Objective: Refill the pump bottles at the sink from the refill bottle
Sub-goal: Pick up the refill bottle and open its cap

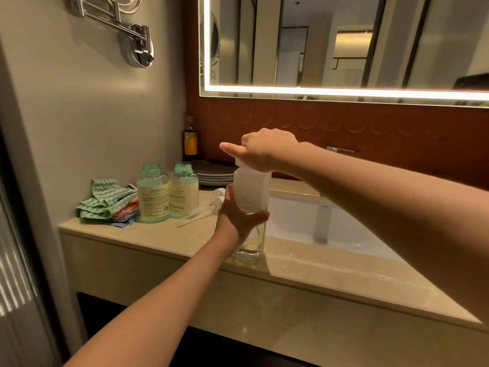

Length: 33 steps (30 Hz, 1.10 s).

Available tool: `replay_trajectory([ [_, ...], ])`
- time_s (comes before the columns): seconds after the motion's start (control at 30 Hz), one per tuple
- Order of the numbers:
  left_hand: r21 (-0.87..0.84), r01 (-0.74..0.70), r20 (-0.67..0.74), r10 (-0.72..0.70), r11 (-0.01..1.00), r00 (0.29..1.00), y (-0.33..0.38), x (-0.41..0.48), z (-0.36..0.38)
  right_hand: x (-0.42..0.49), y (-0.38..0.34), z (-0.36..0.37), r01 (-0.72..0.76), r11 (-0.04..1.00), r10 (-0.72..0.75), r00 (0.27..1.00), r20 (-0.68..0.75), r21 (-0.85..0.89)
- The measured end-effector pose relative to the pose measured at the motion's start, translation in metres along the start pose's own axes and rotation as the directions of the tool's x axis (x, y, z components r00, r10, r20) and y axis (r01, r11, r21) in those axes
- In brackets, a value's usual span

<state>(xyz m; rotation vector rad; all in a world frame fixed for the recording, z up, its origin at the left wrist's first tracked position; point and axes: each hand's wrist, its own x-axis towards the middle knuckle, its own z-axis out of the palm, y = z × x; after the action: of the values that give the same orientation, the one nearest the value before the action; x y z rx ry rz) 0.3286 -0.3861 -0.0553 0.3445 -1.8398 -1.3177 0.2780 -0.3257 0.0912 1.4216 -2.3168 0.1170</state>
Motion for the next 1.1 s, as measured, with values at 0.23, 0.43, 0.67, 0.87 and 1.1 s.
replay_trajectory([
  [0.23,-0.048,-0.037,0.025,0.039,0.998,0.999,0.0011,-0.0056,-0.0023,-0.0039,0.0044,-0.0013,0.091,0.898,-0.131,0.989,0.064,0.43],
  [0.43,-0.025,0.003,0.003,-0.002,1.0,1.0,0.0021,-0.0022,-0.0002,-0.0042,0.0002,-0.0032,-0.001,1.0,0.002,0.999,-0.053,0.021],
  [0.67,-0.006,-0.015,0.022,0.016,1.0,1.0,0.0017,-0.0036,-0.0013,-0.004,0.0055,-0.0018,0.021,0.831,-0.093,0.99,0.102,0.556],
  [0.87,-0.061,0.021,0.005,-0.02,0.998,1.0,0.0001,-0.0018,-0.0005,-0.0044,0.004,-0.0046,-0.014,0.983,0.015,1.0,-0.003,0.185],
  [1.1,-0.033,-0.037,0.026,0.038,0.999,0.999,-0.001,-0.0027,-0.0021,-0.0093,0.0047,-0.0057,0.062,0.879,-0.125,0.987,0.103,0.473],
])
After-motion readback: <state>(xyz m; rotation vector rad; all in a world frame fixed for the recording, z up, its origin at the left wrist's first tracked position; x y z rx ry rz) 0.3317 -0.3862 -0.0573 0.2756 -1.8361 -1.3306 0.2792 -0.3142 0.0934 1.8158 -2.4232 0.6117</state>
